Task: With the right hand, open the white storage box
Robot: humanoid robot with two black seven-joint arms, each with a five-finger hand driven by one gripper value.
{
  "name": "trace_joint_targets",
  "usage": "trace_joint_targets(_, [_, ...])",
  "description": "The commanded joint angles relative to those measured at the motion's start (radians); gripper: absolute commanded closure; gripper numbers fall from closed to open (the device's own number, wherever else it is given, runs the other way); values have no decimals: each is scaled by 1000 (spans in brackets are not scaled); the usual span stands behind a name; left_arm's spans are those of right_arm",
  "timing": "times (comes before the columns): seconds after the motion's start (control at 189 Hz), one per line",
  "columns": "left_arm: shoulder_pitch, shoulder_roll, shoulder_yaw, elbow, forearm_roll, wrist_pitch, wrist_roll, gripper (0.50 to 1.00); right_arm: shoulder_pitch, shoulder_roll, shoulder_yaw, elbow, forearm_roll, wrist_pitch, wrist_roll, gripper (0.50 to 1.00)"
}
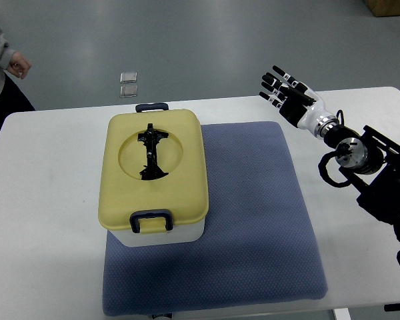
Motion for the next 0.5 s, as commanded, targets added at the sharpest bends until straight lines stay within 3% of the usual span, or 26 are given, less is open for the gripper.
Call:
trace_joint_targets(0.0, [1, 0, 1, 0, 0, 0, 0, 500, 0, -1, 0, 0, 0, 0, 0, 558])
trace_joint_targets(0.302, [1, 0, -1, 2, -3, 3, 0, 500, 16, -9, -9, 0, -8, 8, 0, 558])
trace_joint_targets(0.493, [1, 0, -1, 2, -3, 3, 0, 500, 103, -31, -35, 0, -107, 84, -11, 560])
